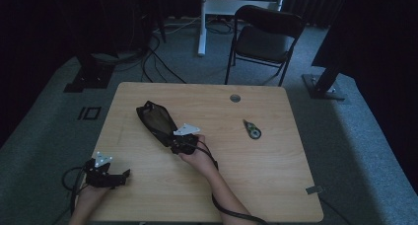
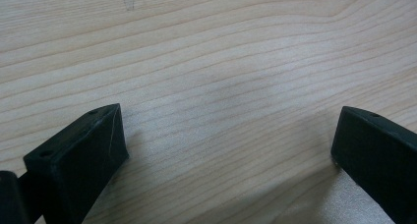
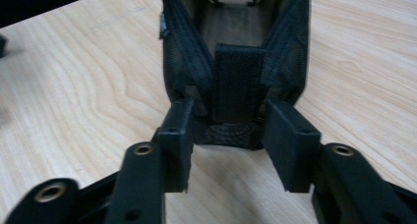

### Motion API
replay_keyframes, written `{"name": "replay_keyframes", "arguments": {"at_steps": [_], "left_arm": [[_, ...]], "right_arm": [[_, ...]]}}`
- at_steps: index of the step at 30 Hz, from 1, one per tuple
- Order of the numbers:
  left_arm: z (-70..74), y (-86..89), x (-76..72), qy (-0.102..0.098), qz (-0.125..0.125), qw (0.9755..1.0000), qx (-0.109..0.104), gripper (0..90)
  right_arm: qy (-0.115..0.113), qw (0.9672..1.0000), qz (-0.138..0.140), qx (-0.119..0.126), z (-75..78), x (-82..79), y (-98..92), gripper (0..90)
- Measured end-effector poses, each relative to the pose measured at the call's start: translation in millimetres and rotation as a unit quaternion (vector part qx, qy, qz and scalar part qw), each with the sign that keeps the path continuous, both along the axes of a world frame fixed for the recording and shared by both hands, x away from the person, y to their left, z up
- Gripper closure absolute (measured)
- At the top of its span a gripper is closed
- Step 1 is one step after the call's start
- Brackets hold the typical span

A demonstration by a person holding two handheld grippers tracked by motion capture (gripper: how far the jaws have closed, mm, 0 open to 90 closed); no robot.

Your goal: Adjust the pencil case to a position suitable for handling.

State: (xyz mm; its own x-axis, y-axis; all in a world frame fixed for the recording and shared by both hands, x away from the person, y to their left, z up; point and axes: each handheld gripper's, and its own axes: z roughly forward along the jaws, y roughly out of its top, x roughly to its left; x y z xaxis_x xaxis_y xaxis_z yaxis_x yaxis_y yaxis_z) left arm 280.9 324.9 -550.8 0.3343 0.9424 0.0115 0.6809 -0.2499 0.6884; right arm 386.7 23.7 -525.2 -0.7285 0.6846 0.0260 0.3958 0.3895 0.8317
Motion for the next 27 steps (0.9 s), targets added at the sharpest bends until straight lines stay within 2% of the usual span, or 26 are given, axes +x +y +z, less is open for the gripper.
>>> {"name": "replay_keyframes", "arguments": {"at_steps": [2, 3, 4, 12, 27], "left_arm": [[0.0, 0.0, 0.0, 0.0, 0.0, 1.0, 0.0, 0.1], [0.0, 0.0, 0.0, 0.0, 0.0, 1.0, 0.0, 0.1], [0.0, 0.0, 0.0, 0.0, 0.0, 1.0, 0.0, 0.1], [0.0, 0.0, 0.0, 0.0, 0.0, 1.0, 0.0, 0.1], [-0.1, 0.0, 0.1, -0.001, 0.0, 1.0, 0.0, 0.1]], "right_arm": [[-0.002, 1.0, -0.004, -0.004, 0.5, 0.6, 0.0, 58.3], [-0.001, 1.0, -0.007, -0.005, 1.0, 1.9, -0.6, 66.8], [0.001, 1.0, -0.009, -0.003, 1.1, 2.3, -0.8, 71.2], [0.008, 0.9999, 0.007, -0.003, 2.7, 1.0, -4.6, 72.4], [0.015, 0.9998, 0.013, 0.002, 2.6, -6.5, -16.2, 72.8]]}}
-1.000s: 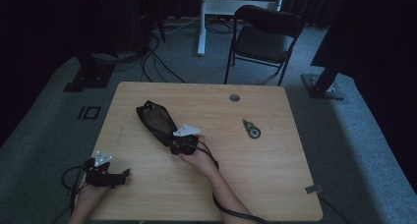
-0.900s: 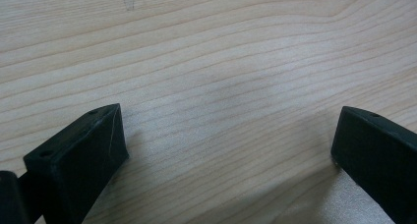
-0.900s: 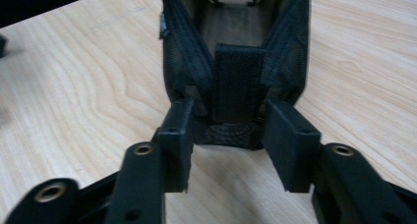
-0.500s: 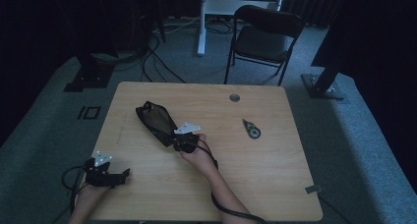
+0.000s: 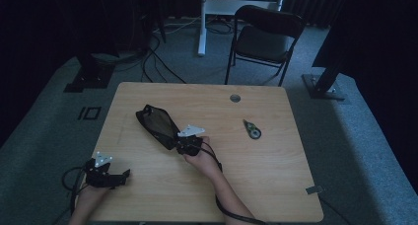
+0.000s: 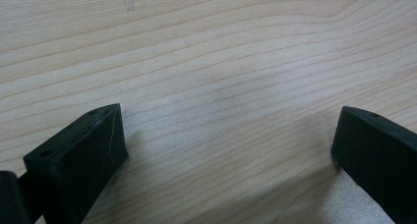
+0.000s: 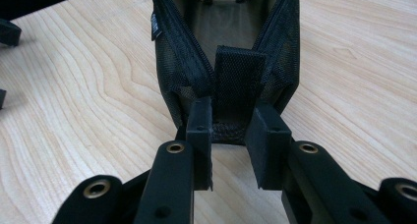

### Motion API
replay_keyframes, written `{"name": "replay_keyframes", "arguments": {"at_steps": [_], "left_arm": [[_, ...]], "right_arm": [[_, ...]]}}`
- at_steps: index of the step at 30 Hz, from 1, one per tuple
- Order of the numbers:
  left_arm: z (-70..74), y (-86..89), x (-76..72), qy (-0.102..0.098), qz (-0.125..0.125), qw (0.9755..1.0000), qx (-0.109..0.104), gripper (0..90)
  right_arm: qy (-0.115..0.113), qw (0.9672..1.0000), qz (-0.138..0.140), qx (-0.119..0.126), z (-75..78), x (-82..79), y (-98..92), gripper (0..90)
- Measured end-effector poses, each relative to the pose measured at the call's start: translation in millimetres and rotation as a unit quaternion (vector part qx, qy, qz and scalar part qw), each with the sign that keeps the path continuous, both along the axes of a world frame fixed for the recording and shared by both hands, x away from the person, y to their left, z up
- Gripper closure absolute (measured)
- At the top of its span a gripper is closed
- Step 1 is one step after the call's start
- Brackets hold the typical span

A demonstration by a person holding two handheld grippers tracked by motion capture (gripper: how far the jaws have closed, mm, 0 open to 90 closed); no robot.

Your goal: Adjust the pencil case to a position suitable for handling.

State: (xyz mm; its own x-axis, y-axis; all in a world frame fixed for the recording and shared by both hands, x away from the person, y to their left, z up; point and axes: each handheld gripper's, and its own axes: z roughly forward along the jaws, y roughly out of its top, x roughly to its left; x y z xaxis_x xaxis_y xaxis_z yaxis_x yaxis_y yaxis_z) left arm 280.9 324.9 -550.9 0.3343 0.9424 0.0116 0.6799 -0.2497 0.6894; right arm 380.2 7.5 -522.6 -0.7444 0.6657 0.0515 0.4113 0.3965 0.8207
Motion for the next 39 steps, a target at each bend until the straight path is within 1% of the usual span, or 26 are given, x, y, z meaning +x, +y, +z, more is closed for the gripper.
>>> {"name": "replay_keyframes", "arguments": {"at_steps": [11, 13, 14, 19, 20, 22, 23, 26, 27, 28, 29, 30, 32, 33, 35, 36, 38, 39], "left_arm": [[0.0, 0.0, 0.0, 0.0, 0.0, 1.0, 0.0, 0.1], [0.0, 0.0, 0.0, 0.0, 0.0, 1.0, 0.0, 0.1], [0.0, 0.0, 0.0, 0.0, 0.0, 1.0, 0.0, 0.1], [0.0, 0.0, 0.0, 0.0, 0.0, 1.0, 0.0, 0.1], [0.0, 0.0, 0.0, 0.0, 0.0, 1.0, 0.0, 0.1], [0.0, 0.0, 0.0, 0.0, 0.0, 1.0, 0.0, 0.1], [0.0, 0.0, 0.0, 0.0, 0.0, 1.0, 0.0, 0.1], [0.0, 0.0, 0.0, 0.0, 0.0, 1.0, 0.0, 0.1], [0.0, 0.0, 0.0, 0.0, 0.0, 1.0, 0.0, 0.1], [0.0, 0.0, 0.0, 0.0, 0.0, 1.0, 0.0, 0.1], [0.0, 0.0, 0.0, 0.0, 0.0, 1.0, 0.0, 0.1], [0.0, 0.0, 0.0, 0.0, 0.0, 1.0, 0.0, 0.1], [0.1, 0.1, 0.0, 0.001, -0.001, 1.0, 0.001, 0.1], [0.1, 0.1, 0.0, 0.001, -0.001, 1.0, 0.001, 0.1], [0.1, 0.1, 0.0, 0.001, -0.001, 1.0, 0.001, 0.1], [0.1, 0.1, 0.0, 0.0, -0.001, 1.0, 0.001, 0.1], [0.1, 0.1, 0.0, 0.0, -0.001, 1.0, 0.001, 0.1], [0.1, 0.1, 0.0, 0.0, -0.001, 1.0, 0.001, 0.1]], "right_arm": [[0.001, 1.0, 0.001, 0.002, 1.6, -5.3, -14.9, 72.8], [0.0, 1.0, -0.003, 0.005, 2.4, -7.1, -21.6, 72.9], [0.0, 1.0, -0.003, 0.005, 2.4, -7.1, -21.6, 72.9], [-0.001, 1.0, -0.007, 0.002, 1.7, -11.1, -35.3, 72.8], [-0.001, 1.0, -0.007, 0.002, 1.7, -11.1, -35.3, 72.8], [0.0, 0.9999, -0.012, 0.001, -0.2, -13.4, -43.9, 72.8], [0.0, 0.9999, -0.012, 0.001, -0.2, -13.4, -43.9, 72.8], [-0.002, 0.9999, -0.016, 0.002, -0.5, -15.9, -53.5, 72.8], [-0.001, 0.9998, -0.019, 0.0, -0.1, -17.8, -59.8, 72.8], [-0.001, 0.9998, -0.019, 0.0, -0.1, -17.8, -59.8, 72.8], [0.0, 0.9998, -0.022, -0.001, -0.2, -19.3, -66.9, 72.9], [0.0, 0.9998, -0.022, -0.001, -0.2, -19.3, -66.9, 72.9], [0.0, 0.9996, -0.03, 0.001, -0.3, -21.2, -74.3, 72.8], [-0.001, 0.9994, -0.034, 0.002, -0.8, -22.7, -81.7, 72.8], [0.0, 0.9993, -0.036, 0.003, -1.2, -23.6, -85.1, 72.8], [-0.001, 0.9991, -0.042, 0.001, -1.2, -25.0, -91.7, 72.8], [-0.001, 0.9991, -0.043, 0.0, -1.0, -25.8, -94.9, 72.8], [-0.003, 0.9988, -0.05, -0.002, -0.3, -27.4, -101.1, 72.8]]}}
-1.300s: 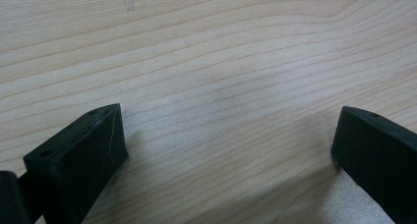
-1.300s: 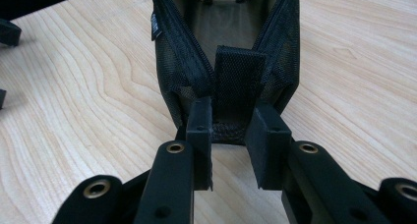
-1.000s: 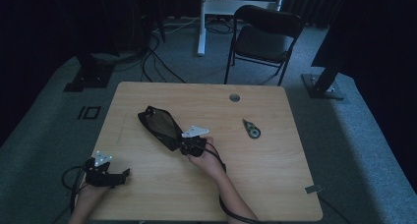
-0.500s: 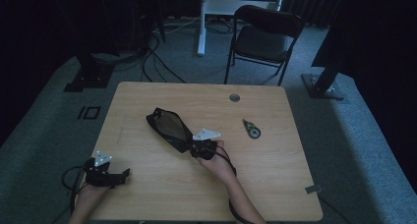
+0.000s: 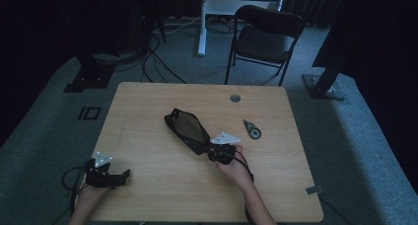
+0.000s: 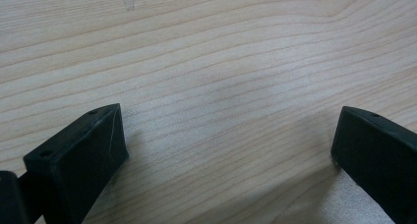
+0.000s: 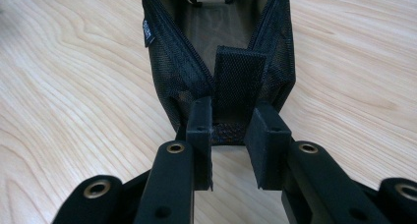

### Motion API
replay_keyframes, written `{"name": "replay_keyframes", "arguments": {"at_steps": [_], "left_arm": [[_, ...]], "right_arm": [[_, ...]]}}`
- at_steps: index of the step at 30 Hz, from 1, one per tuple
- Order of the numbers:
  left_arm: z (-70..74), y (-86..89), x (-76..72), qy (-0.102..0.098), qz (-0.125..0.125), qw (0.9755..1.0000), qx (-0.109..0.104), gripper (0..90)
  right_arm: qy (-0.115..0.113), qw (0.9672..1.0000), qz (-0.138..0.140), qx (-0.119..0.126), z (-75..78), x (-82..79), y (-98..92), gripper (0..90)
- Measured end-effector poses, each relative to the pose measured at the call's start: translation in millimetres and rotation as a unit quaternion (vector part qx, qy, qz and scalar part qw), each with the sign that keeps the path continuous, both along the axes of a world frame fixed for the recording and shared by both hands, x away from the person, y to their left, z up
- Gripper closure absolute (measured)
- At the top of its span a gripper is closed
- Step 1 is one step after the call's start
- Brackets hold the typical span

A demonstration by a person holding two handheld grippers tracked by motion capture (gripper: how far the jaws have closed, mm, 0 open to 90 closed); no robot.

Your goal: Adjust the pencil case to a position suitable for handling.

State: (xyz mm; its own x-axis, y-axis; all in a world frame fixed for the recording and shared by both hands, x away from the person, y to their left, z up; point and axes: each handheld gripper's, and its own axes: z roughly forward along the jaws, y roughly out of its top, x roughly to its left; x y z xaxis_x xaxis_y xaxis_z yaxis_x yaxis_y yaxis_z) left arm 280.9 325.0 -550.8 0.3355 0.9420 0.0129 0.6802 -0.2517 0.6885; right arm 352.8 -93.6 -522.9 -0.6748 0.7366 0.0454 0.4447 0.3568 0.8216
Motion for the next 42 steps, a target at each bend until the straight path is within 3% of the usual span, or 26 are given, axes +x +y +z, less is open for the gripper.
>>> {"name": "replay_keyframes", "arguments": {"at_steps": [11, 20, 33, 42], "left_arm": [[0.0, 0.0, 0.0, 0.0, 0.0, 1.0, 0.0, 0.1], [0.0, 0.0, 0.0, 0.0, 0.0, 1.0, 0.0, 0.1], [0.0, 0.0, 0.0, 0.0, 0.0, 1.0, 0.0, 0.1], [0.0, 0.0, 0.0, 0.0, 0.0, 1.0, 0.0, 0.1]], "right_arm": [[-0.002, 0.9998, -0.022, -0.002, -0.7, -9.0, -28.8, 72.8], [-0.007, 0.998, -0.063, 0.0, -1.8, -19.6, -58.8, 72.8], [-0.014, 0.9955, -0.093, -0.008, -4.2, -37.8, -82.3, 72.8], [-0.015, 0.9932, -0.115, -0.01, -2.4, -46.6, -87.1, 72.8]]}}
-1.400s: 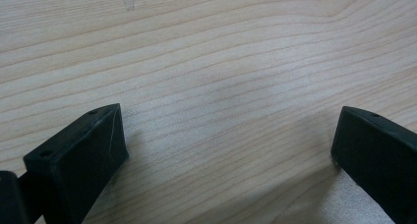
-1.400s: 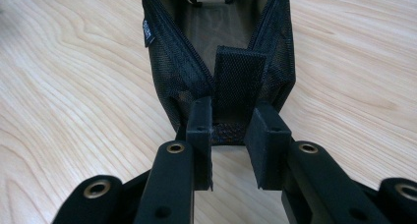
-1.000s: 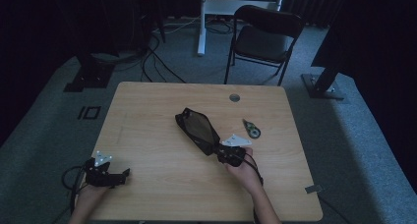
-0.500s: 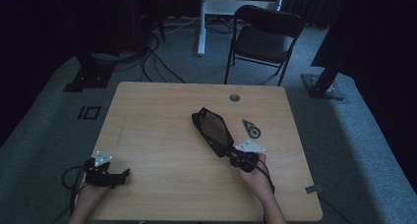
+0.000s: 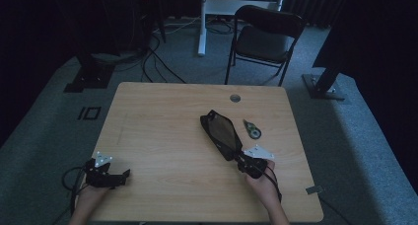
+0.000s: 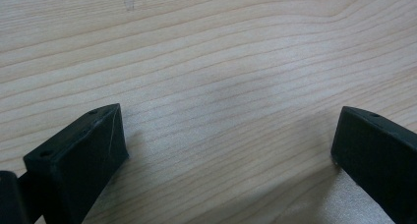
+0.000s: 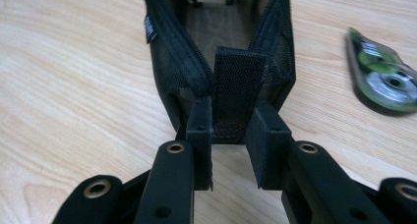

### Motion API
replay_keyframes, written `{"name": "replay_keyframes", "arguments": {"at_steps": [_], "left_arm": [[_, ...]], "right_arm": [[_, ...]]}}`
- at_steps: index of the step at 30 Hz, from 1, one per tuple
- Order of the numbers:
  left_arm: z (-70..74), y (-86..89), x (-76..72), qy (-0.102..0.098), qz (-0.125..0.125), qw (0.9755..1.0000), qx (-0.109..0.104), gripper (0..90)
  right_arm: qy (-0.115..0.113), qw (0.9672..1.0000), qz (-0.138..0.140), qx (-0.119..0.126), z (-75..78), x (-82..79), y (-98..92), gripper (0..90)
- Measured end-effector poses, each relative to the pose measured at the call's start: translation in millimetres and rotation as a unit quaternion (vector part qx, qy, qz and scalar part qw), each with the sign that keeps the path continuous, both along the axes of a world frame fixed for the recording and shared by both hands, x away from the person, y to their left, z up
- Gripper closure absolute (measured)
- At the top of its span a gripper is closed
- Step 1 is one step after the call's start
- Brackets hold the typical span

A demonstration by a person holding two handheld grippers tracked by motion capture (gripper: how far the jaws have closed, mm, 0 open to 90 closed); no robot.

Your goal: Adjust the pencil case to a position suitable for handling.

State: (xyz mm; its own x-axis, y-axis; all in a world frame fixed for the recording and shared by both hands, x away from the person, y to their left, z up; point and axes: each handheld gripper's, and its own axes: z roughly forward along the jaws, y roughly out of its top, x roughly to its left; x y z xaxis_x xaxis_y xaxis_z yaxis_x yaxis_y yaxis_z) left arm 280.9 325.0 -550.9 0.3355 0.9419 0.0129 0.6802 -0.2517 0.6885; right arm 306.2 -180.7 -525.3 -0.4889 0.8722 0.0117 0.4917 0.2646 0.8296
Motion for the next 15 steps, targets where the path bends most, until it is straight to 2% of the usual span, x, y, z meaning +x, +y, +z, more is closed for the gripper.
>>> {"name": "replay_keyframes", "arguments": {"at_steps": [1, 7, 10, 11, 12, 13, 15], "left_arm": [[0.0, 0.0, 0.0, 0.0, 0.0, 1.0, 0.0, 0.1], [0.0, 0.0, 0.0, 0.0, 0.0, 1.0, 0.0, 0.1], [0.0, 0.0, 0.0, 0.0, 0.0, 1.0, 0.0, 0.1], [0.0, 0.0, 0.0, 0.0, 0.0, 1.0, 0.0, 0.1], [0.0, 0.0, 0.0, 0.0, 0.0, 1.0, 0.0, 0.1], [0.0, 0.0, 0.0, 0.0, 0.0, 1.0, 0.0, 0.1], [0.0, 0.0, 0.0, 0.0, 0.0, 1.0, 0.0, 0.1]], "right_arm": [[0.001, 0.9999, -0.011, 0.003, -0.9, -1.5, -0.9, 72.8], [0.0, 0.9998, -0.017, 0.009, -1.5, -8.8, -3.7, 72.8], [-0.005, 0.9996, -0.028, 0.002, -2.6, -20.1, -4.3, 72.8], [-0.012, 0.9993, -0.032, -0.013, -2.3, -23.5, -4.4, 72.8], [-0.012, 0.9993, -0.032, -0.013, -2.3, -23.5, -4.4, 72.8], [-0.014, 0.999, -0.042, -0.005, -2.8, -29.8, -6.0, 72.8], [-0.013, 0.9989, -0.045, 0.001, -3.7, -32.6, -7.0, 72.8]]}}
